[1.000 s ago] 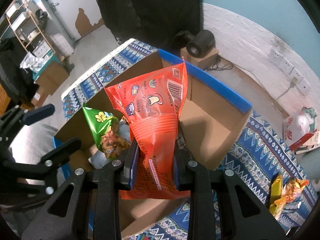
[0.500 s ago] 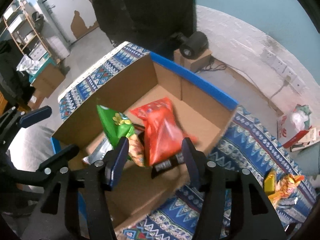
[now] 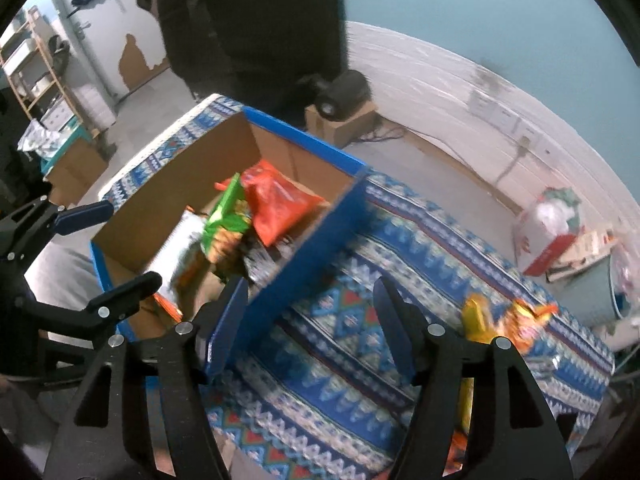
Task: Organize snacks
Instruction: 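Drop the orange bag from the right gripper while the left releases the green bag, then grasp the orange octopus chip bag with the left gripper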
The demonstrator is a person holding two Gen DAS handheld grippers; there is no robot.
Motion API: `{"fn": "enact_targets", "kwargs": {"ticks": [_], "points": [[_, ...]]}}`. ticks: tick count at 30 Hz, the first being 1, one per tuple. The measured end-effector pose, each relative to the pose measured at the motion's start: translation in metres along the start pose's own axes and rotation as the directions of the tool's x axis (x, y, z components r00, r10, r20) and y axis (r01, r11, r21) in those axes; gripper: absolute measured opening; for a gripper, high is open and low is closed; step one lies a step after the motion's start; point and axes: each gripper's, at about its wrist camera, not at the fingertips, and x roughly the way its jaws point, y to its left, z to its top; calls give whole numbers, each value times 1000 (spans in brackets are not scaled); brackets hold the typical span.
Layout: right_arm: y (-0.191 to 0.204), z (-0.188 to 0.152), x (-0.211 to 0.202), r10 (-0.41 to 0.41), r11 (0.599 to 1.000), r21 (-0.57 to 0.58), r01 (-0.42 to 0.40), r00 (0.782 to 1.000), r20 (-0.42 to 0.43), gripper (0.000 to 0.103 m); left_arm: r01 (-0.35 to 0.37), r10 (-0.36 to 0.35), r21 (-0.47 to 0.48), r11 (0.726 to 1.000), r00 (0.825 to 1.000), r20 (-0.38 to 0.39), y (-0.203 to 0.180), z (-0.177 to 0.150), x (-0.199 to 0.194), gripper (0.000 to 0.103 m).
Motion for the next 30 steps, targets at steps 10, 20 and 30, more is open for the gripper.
{"fn": "enact_targets", "kwargs": {"ticks": [10,20,30], "points": [[-57,-45,-38,-80,993,91,79,997,4,70,42,-43,93,995,999,10,-57,10,-9,87],[-106,-87,-67,-152,975,162,152,988,-11,76,138,-133,131,982,990,-47,-113,15,-4,88],[-148,-133,-75,-206,949,232,215,976,-63,76,240,-222,154,958,966,-130,-175,18,6,93]]}}
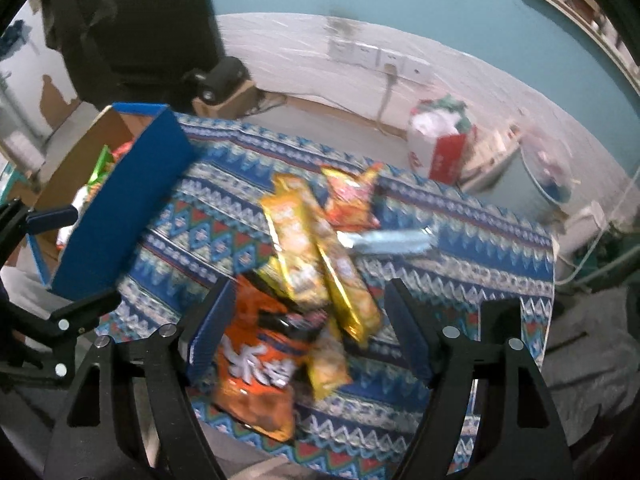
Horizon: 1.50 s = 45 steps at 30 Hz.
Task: Organize snacks
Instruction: 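Grasp the orange octopus chip bag with the left gripper, then grasp the long yellow snack bar with the right gripper while the left holds the orange bag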
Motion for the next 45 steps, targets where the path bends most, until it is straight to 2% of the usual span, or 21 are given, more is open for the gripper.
{"fn": "enact_targets", "kwargs": {"ticks": [7,14,19,28,35,39,42,45], "points": [[-34,-30,10,-30,999,44,32,998,-49,76,36,-35,26,999,998,-50,-36,1,21,93],[-56,-45,10,-42,995,84,47,997,-65,76,121,-128,-59,991,984,-126,-61,4,45,93],[-71,-53,11,-41,992,116,49,997,-71,76,141,-160,-124,982,974,-161,-71,2,64,93],[-85,-59,16,-37,989,141,48,996,-78,76,116,-164,-224,968,964,-210,-75,-1,104,93],[-91,-60,25,-31,987,153,45,995,-92,76,121,-159,-168,978,958,-240,-85,-7,124,92],[-89,-59,29,-29,988,148,44,995,-100,76,140,-169,-140,980,959,-226,-85,-10,120,76],[-86,-57,32,-24,990,137,38,995,-100,76,147,-172,-128,981,963,-206,-79,-16,116,54],[-80,-54,34,-2,991,131,14,996,-93,76,188,-215,-141,972,955,-206,-71,-20,111,53]]}}
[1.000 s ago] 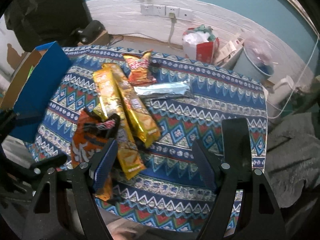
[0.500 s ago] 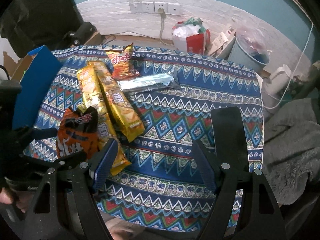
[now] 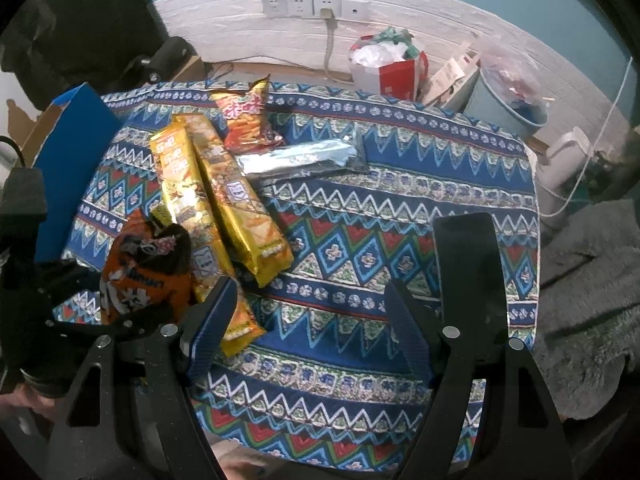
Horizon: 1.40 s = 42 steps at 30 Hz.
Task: Organize snacks
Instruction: 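Grasp the long yellow snack bar with the right gripper while the left holds the orange bag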
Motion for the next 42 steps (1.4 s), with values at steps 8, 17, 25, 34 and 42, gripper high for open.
{"fn": "enact_targets", "kwargs": {"ticks": [8,17,25,34,42], "points": [[25,12,12,57,997,-46,-57,998,-6,76,-90,87,62,994,995,53,19,-15,-26,48],[55,23,37,128,986,-101,-131,991,-39,75,-169,169,-7,986,981,93,72,-10,-48,48],[76,29,65,116,976,-178,-124,992,-52,64,-200,201,-17,980,973,115,88,1,-51,48],[87,31,90,121,969,-210,-129,991,-52,42,-182,183,-17,983,978,103,92,1,-48,48],[89,29,97,93,971,-217,-103,994,-56,30,-179,179,-12,984,979,95,96,4,-43,48]]}}
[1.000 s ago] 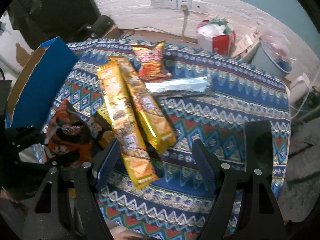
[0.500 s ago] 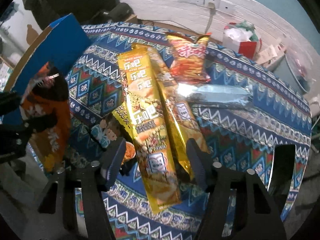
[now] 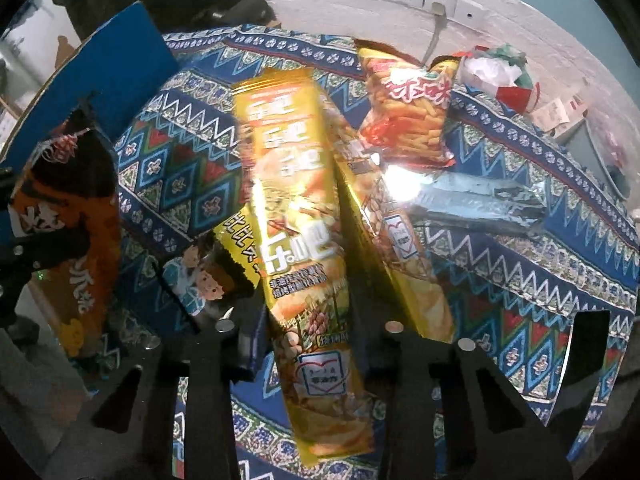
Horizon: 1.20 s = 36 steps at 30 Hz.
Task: Organize snacks
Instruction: 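Grasp the long yellow snack bar with the right gripper while the left holds the orange bag, then carry the orange bag and yellow bar over the box with both grippers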
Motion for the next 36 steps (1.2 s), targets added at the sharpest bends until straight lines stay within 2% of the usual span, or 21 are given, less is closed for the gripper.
{"fn": "enact_targets", "kwargs": {"ticks": [6,17,26,36], "points": [[-1,-2,-14,-16,999,29,16,1000,-6,29,-26,25,34,999,999,39,-5,3,-12,48],[12,-1,-61,-18,999,34,16,998,54,29,-79,66,98,992,989,131,-11,5,-44,48],[21,10,-99,-25,999,42,20,991,130,29,-135,101,135,982,968,231,-11,7,-79,48],[30,26,-121,-23,999,49,14,983,183,29,-147,104,121,982,946,306,0,10,-110,48]]}}
